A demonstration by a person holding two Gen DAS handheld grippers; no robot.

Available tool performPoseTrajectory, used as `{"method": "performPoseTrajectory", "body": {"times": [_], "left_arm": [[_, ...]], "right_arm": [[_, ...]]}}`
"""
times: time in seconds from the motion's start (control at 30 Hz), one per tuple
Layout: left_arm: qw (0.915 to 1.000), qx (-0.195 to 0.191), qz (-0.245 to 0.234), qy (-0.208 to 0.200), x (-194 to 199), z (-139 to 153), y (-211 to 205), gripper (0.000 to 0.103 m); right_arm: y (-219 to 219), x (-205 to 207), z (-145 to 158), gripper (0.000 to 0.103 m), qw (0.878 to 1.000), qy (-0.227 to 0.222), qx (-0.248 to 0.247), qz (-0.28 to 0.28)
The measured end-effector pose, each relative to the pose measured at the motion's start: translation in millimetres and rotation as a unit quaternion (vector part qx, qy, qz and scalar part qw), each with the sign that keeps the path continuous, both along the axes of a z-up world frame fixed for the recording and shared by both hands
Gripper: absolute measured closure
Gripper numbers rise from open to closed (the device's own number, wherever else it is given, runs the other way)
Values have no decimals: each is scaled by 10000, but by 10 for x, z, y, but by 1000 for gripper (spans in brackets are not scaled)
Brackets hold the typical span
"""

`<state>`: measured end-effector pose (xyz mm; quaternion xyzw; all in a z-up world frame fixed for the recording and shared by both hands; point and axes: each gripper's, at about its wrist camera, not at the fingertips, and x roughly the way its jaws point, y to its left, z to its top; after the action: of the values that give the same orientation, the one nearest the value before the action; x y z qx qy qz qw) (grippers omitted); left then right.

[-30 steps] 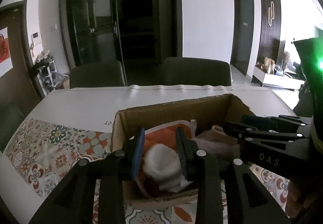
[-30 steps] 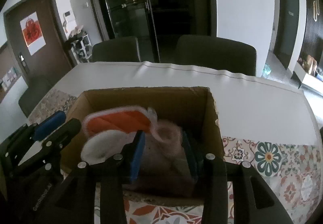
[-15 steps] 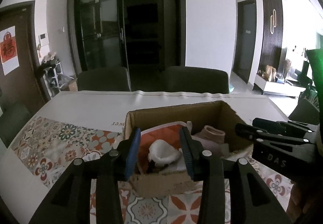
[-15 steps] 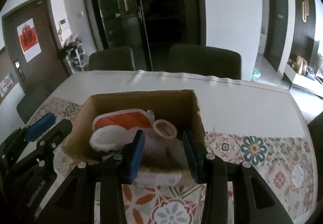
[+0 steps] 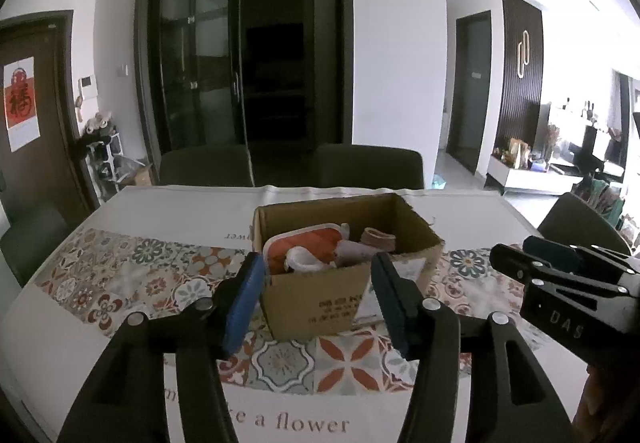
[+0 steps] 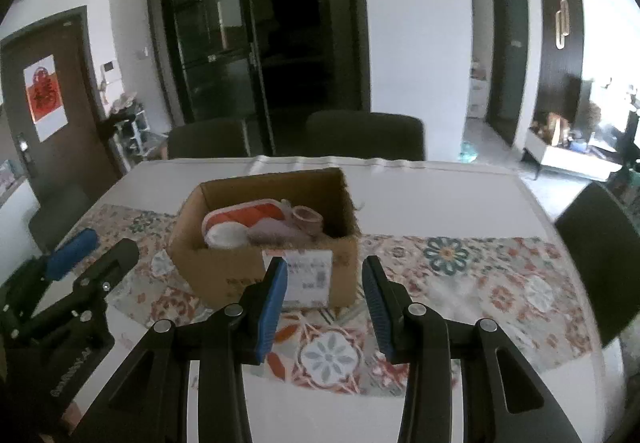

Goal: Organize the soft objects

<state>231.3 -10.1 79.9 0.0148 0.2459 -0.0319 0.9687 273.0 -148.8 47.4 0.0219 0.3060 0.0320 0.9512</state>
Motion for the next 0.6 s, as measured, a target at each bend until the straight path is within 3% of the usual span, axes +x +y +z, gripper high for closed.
{"method": "performPoseTrajectory", "body": {"times": [0.2,0.27,0.6], "left_arm": [[9999,17,-43,-95,-408,43,-13,41],[9999,-16,-47,-141,-543,46,-15,39],[9998,8,-38,-203,-972,-6,-99,26]], "right_arm": [[-36,-470,48,62,9998,-97,-26,-144],[-65,-625,41,52,9997,-65,56,-211],[-169,-1193,-28,45,9985,-211,-21,-513]]}}
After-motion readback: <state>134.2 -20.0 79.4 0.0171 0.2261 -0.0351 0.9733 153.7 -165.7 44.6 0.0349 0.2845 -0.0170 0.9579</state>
